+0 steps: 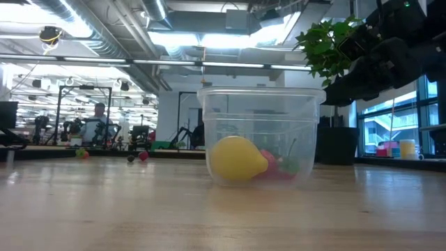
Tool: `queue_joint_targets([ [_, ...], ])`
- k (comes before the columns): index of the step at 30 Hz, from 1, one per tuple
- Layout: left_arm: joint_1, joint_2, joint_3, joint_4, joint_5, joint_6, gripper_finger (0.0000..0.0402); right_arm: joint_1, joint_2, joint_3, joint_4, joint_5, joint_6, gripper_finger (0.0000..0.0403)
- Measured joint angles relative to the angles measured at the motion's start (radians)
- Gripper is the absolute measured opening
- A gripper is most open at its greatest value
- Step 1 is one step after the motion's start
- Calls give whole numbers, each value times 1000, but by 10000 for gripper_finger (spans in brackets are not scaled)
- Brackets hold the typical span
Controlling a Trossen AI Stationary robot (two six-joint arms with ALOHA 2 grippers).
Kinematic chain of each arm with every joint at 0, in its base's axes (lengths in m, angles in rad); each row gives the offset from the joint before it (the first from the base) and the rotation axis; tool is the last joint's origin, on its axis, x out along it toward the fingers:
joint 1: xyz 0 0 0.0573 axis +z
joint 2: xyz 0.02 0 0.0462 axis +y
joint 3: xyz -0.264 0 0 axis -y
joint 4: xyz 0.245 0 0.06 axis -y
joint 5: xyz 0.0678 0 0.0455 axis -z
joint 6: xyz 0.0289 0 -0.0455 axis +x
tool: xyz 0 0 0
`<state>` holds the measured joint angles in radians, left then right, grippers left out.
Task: Pick and placing Produce into tupperware
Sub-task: Put the lemon into the transparent bin
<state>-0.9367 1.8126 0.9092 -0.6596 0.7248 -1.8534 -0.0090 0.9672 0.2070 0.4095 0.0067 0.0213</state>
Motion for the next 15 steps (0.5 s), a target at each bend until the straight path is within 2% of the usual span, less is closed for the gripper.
queue_joint_targets([
  [7, 23, 0, -2, 17, 1, 23, 194, 0, 0, 0, 0, 0, -1, 198],
  [15, 157, -1, -1, 55, -13, 304, 195, 0, 0, 0, 21, 0, -4, 198],
])
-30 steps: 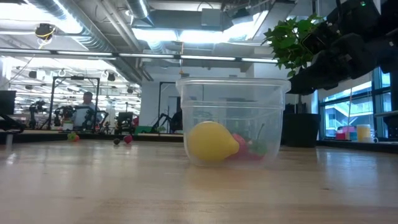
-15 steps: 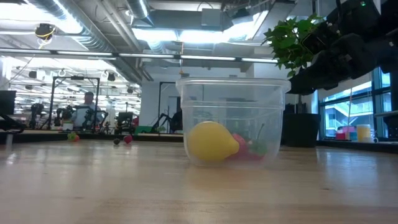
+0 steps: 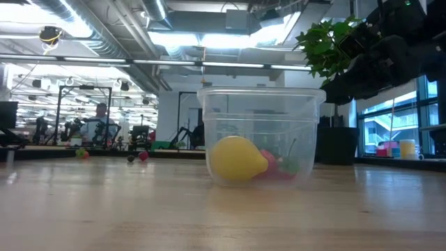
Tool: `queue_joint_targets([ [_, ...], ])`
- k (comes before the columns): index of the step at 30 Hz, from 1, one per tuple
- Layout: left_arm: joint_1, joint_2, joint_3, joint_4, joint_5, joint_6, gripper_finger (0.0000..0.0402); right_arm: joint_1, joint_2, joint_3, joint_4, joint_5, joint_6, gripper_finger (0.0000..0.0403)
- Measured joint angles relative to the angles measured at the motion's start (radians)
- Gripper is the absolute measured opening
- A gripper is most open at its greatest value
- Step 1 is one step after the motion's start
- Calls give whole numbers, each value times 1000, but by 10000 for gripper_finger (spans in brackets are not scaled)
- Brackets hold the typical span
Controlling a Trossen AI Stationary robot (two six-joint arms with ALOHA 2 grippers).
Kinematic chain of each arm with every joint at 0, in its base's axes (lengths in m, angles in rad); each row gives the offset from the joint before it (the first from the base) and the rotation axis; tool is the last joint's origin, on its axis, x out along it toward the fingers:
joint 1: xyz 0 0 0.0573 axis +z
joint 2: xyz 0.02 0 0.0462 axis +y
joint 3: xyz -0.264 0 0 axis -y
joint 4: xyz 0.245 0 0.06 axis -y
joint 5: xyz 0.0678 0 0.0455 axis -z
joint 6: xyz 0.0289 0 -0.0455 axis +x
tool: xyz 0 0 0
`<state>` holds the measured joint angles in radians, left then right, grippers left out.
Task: Pick and placing Produce into tupperware
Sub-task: Put the lemon into the transparent bin
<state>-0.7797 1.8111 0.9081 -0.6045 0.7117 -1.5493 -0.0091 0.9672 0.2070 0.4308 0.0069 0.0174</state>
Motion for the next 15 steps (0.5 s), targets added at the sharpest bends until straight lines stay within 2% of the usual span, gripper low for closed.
queue_joint_targets([
  [7, 176, -14, 1, -3, -23, 317, 195, 0, 0, 0, 0, 0, -2, 198],
  [11, 276, -47, 2, -5, -70, 488, 195, 0, 0, 0, 0, 0, -4, 198],
  [15, 380, -105, 3, 4, -75, 614, 195, 0, 0, 0, 0, 0, -3, 198],
])
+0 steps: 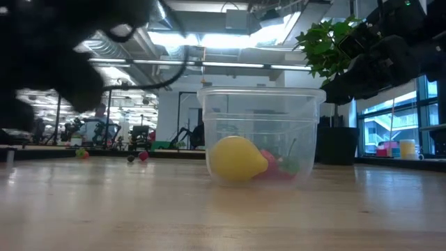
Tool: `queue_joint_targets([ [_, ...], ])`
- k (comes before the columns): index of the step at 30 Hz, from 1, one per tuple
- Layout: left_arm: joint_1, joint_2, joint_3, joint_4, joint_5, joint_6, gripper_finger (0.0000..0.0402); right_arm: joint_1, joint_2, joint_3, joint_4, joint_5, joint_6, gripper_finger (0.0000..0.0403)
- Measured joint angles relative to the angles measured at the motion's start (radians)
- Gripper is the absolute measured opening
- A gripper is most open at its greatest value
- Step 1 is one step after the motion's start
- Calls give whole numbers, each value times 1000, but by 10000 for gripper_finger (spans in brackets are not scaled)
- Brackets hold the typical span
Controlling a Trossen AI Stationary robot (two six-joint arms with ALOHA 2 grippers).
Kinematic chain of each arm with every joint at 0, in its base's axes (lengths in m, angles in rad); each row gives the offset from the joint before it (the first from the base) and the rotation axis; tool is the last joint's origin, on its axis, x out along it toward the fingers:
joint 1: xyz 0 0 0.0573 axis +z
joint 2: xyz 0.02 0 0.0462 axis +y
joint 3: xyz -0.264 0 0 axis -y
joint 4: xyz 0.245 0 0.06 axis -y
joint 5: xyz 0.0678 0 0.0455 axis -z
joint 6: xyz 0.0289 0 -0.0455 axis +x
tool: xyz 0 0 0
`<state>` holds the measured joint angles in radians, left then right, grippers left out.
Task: Pick and placing Produce into tupperware
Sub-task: Put the lemon into the transparent bin
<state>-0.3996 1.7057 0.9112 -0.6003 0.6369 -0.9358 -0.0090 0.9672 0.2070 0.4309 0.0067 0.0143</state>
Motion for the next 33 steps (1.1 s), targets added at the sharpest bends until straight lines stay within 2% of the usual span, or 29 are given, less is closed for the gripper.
queue_joint_targets([
  [7, 162, -117, 0, 103, -27, 174, 195, 0, 0, 0, 0, 0, 1, 198],
  [15, 299, -219, 1, 356, -107, 443, 195, 0, 0, 0, 16, 0, 3, 198],
  [19, 345, -231, 1, 469, -206, 615, 195, 0, 0, 0, 16, 0, 7, 198],
  [26, 365, -231, 1, 578, -486, 866, 195, 0, 0, 0, 15, 0, 35, 198],
  [31, 341, -221, 1, 709, -608, 951, 195, 0, 0, 0, 15, 0, 36, 198],
  [33, 332, -203, 2, 730, -626, 964, 195, 0, 0, 0, 15, 0, 36, 198],
])
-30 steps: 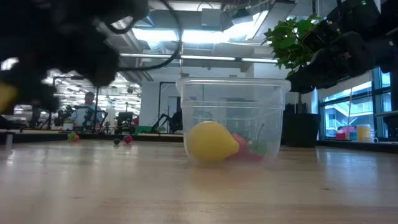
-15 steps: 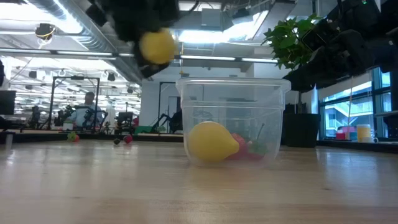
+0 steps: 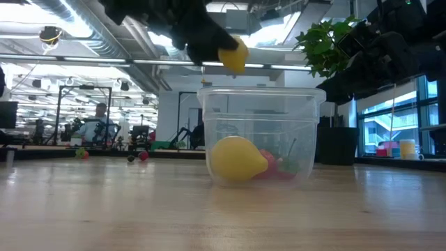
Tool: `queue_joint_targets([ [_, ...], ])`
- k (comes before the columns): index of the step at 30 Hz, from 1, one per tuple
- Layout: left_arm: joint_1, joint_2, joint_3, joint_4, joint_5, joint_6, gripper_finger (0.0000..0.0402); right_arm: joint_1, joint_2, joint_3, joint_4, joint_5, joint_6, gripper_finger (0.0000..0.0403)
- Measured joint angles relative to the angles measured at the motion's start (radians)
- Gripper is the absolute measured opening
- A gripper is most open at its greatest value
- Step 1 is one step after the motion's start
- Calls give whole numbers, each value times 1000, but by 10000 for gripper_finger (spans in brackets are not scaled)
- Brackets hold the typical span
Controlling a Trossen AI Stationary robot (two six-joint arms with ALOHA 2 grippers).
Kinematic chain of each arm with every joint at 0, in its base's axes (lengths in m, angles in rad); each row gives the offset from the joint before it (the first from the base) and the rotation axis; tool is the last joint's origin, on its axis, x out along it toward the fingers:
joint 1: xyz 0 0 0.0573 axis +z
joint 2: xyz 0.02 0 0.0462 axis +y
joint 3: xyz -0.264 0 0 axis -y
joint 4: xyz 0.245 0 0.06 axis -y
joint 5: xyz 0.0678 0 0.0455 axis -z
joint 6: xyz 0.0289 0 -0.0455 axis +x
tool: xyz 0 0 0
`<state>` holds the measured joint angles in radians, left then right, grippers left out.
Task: Pick and placing Produce into tupperware
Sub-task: Put the lemon into the transparent bin, then put the cherry into the transparent bin
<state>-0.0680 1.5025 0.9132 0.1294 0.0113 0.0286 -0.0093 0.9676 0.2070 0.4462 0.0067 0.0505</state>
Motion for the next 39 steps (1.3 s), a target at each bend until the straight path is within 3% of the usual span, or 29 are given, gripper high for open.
queue_joint_targets([
  [10, -24, 208, 86, -8, 1, -19, 195, 0, 0, 1, 3, 0, 26, 198],
  [20, -47, 338, 148, -35, 20, -51, 195, 0, 0, 1, 4, 0, 27, 198],
  [39, -47, 358, 154, -22, 35, -79, 224, 0, 0, 1, -1, 0, 27, 198],
])
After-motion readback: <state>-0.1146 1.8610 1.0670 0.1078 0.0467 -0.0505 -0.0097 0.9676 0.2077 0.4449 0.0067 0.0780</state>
